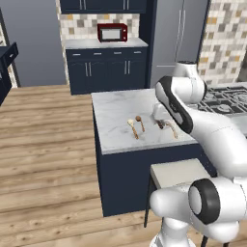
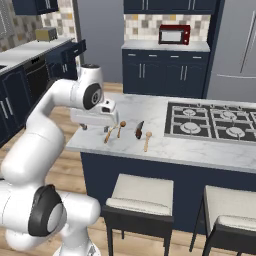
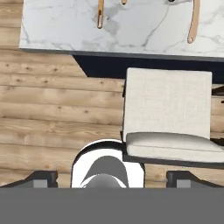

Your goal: Pick up the metallic utensils from the counter and place them in the open drawer. Make sure not to pick up any wooden utensils.

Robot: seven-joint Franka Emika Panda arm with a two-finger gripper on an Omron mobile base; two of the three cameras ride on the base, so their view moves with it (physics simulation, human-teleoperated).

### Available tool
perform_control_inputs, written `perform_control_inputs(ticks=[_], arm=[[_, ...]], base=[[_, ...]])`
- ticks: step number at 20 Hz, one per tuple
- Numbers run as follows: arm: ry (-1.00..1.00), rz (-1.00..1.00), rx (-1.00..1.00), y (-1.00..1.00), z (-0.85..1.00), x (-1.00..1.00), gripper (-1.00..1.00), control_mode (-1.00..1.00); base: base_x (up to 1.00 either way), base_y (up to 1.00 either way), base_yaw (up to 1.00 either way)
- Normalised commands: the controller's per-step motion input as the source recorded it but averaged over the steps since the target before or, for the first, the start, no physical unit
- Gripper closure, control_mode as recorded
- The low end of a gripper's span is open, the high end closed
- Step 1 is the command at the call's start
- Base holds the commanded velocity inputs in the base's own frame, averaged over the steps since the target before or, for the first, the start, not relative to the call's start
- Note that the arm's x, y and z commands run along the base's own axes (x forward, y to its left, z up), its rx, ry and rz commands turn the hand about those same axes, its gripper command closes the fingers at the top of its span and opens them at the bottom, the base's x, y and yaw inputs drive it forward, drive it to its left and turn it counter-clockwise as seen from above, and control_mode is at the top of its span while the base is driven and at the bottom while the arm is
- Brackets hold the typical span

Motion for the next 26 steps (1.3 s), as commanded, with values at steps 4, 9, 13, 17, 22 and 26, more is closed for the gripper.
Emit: perform_control_inputs(ticks=[4, 9, 13, 17, 22, 26], arm=[[0.28, 0.00, -0.01, -0.58, -0.01, 0.29, -1.00, -1.00], [0.26, 0.00, 0.00, -0.40, -0.04, 0.50, -1.00, -1.00], [0.07, -0.01, 0.00, -0.19, -0.33, 0.37, -1.00, -1.00], [0.00, -0.01, 0.00, -0.13, -0.37, 0.47, -1.00, -1.00], [0.00, 0.00, 0.00, -0.02, -0.33, 0.61, -1.00, -1.00], [-0.11, 0.00, 0.00, 0.00, -0.44, 0.53, -1.00, -1.00]], base=[[0.00, 0.00, 0.00], [0.00, 0.00, 0.00], [0.00, 0.00, 0.00], [0.00, 0.00, 0.00], [0.00, 0.00, 0.00], [0.00, 0.00, 0.00]])
